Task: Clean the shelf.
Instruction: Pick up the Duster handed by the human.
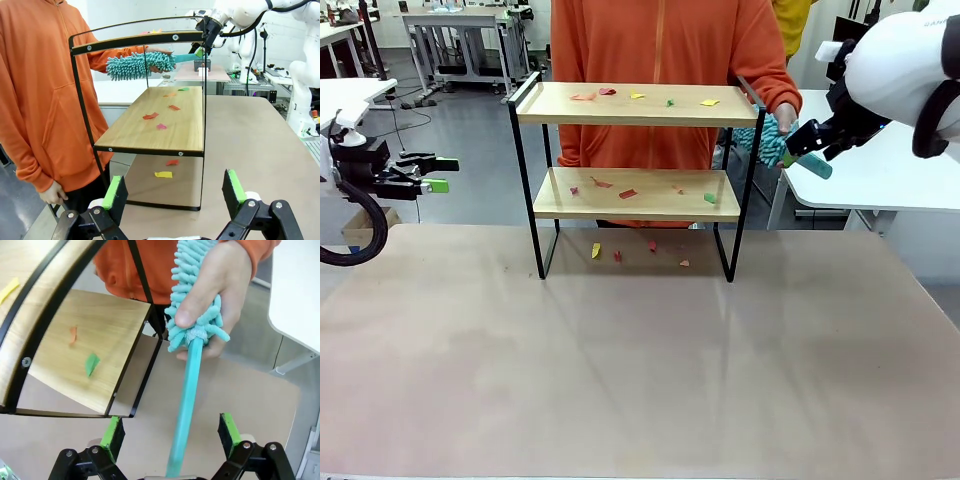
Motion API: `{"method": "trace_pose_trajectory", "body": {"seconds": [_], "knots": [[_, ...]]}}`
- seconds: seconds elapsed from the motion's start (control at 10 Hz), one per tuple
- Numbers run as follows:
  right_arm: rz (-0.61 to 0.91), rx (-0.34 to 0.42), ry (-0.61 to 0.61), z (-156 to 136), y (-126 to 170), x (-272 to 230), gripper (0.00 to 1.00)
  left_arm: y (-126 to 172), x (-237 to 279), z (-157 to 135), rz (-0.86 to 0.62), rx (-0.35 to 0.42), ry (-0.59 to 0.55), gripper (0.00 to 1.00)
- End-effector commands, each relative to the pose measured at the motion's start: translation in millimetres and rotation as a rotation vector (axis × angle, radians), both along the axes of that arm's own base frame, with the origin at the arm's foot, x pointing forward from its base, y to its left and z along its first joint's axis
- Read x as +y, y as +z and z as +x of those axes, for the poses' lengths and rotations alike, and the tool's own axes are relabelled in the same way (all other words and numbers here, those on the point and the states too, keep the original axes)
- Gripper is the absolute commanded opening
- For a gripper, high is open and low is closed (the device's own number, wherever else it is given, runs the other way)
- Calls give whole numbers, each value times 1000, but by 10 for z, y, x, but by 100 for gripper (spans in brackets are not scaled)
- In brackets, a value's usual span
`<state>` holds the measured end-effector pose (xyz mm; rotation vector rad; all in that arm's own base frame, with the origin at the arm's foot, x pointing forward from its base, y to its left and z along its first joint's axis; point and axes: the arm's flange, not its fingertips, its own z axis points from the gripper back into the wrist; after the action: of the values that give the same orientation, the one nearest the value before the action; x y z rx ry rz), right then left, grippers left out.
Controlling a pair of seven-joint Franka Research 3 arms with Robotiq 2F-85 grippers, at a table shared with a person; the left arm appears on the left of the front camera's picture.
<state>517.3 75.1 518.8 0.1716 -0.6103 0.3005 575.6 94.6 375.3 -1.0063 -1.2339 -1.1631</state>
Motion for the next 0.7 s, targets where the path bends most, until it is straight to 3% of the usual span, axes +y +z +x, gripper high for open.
{"method": "trace_pose_trajectory", "body": {"seconds": [0.0, 0.1, 0.2, 0.3, 0.4, 0.6], "knots": [[-8, 20, -38, 34, 2, 16, 100, 12, 5, -4, 5, -4, -1, 100], [-19, 23, -45, 56, -10, 15, 100, 12, 5, -4, 5, -4, -1, 100], [-22, 30, -53, 88, -23, 8, 47, 12, 5, -4, 5, -4, -1, 100], [-21, 31, -57, 97, -25, 6, 41, 12, 5, -4, 5, -4, -1, 100], [-23, 30, -61, 110, -5, -5, 0, 12, 5, -4, 5, -4, -1, 100], [-27, 27, -68, 153, 54, -24, 0, 12, 5, -4, 5, -4, -1, 100]]}}
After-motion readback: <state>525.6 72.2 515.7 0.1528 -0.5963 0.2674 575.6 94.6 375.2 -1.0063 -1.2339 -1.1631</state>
